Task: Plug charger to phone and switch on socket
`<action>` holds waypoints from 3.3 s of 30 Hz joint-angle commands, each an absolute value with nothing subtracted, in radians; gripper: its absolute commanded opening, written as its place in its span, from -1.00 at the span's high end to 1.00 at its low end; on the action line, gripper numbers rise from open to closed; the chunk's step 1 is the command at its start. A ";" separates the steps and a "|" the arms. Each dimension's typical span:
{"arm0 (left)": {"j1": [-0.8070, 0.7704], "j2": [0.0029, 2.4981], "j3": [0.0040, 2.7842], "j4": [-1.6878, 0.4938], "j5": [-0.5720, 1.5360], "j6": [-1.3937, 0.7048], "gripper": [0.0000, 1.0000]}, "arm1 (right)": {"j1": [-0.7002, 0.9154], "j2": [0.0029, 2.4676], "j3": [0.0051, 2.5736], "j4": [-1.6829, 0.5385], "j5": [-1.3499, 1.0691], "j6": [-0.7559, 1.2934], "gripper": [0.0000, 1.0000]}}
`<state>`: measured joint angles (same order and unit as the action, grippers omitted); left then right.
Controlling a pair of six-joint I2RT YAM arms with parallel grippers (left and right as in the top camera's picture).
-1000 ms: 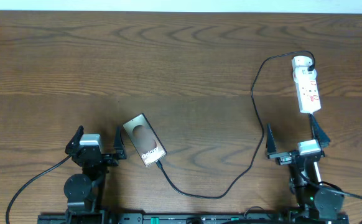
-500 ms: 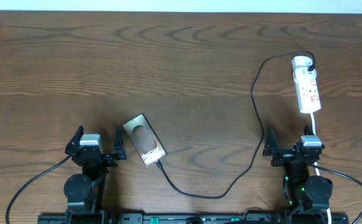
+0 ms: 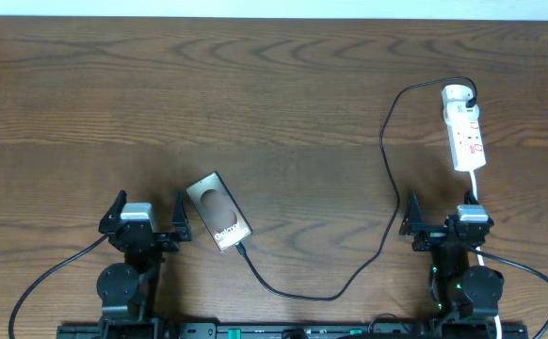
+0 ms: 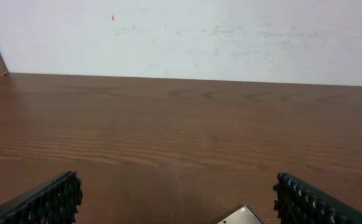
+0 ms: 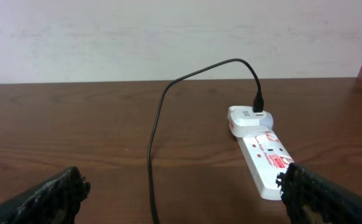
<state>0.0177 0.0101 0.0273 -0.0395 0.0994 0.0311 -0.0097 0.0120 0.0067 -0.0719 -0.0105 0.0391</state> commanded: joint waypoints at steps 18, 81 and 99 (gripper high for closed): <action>0.015 0.004 0.005 -0.063 0.120 0.044 -0.96 | 0.002 0.006 0.006 -0.078 -0.009 0.067 -0.99; 0.015 0.004 0.005 -0.063 0.120 0.045 -0.96 | 0.002 0.006 0.006 -0.077 -0.009 0.067 -0.99; 0.015 0.004 0.005 -0.064 0.120 0.044 -0.96 | 0.002 0.006 0.006 -0.077 -0.009 0.067 -0.99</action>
<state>0.0177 0.0101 0.0273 -0.0395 0.0994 0.0311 -0.0097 0.0120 0.0067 -0.0711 -0.0109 0.0528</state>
